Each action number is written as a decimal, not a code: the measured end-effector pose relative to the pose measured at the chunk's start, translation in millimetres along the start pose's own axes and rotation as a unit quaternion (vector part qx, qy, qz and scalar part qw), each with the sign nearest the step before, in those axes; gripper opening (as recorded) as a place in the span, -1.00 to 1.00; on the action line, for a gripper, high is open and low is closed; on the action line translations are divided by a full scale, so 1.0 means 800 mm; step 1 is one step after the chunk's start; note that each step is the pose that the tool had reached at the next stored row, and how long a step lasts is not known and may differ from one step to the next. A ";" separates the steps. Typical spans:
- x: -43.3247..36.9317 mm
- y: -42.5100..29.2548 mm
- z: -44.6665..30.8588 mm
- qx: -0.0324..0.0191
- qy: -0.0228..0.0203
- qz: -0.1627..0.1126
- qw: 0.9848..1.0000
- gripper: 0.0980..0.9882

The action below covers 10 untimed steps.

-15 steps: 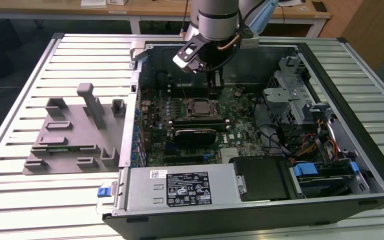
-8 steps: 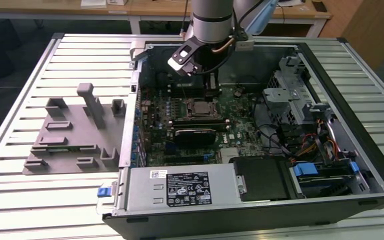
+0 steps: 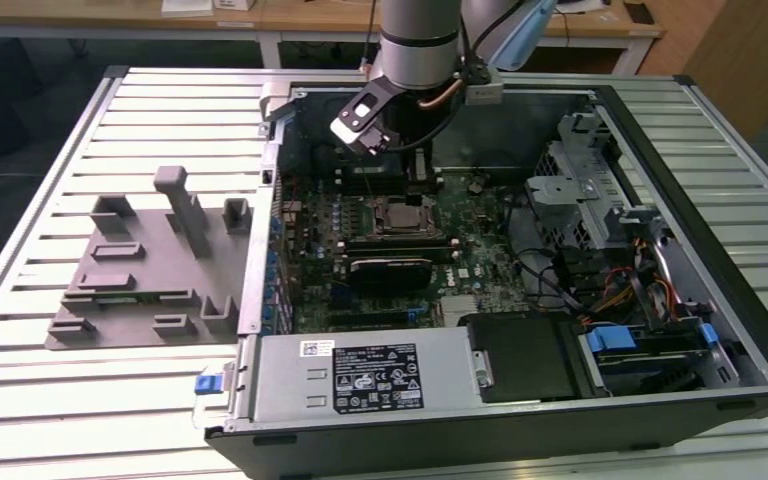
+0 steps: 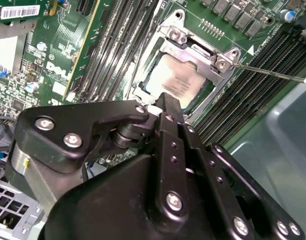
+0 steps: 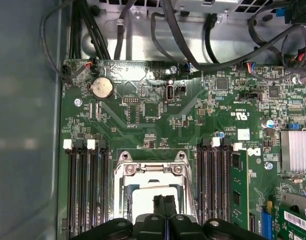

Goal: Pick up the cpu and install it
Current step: 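Close the cpu cover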

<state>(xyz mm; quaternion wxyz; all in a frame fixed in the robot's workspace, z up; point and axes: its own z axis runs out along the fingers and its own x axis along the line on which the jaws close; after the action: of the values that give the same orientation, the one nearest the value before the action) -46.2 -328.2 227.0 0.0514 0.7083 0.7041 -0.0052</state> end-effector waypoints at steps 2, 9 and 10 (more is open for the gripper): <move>0.000 0.0000 0.0000 0.000 0.000 -0.001 1.000 -0.98; 0.000 0.0000 0.0003 -0.004 0.003 -0.044 0.999 -0.98; 0.000 0.0000 0.0003 -0.004 0.003 -0.049 0.999 -0.98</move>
<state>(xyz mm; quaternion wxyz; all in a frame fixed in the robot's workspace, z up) -46.2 -328.2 226.7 0.0517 0.6728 0.7380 -0.0028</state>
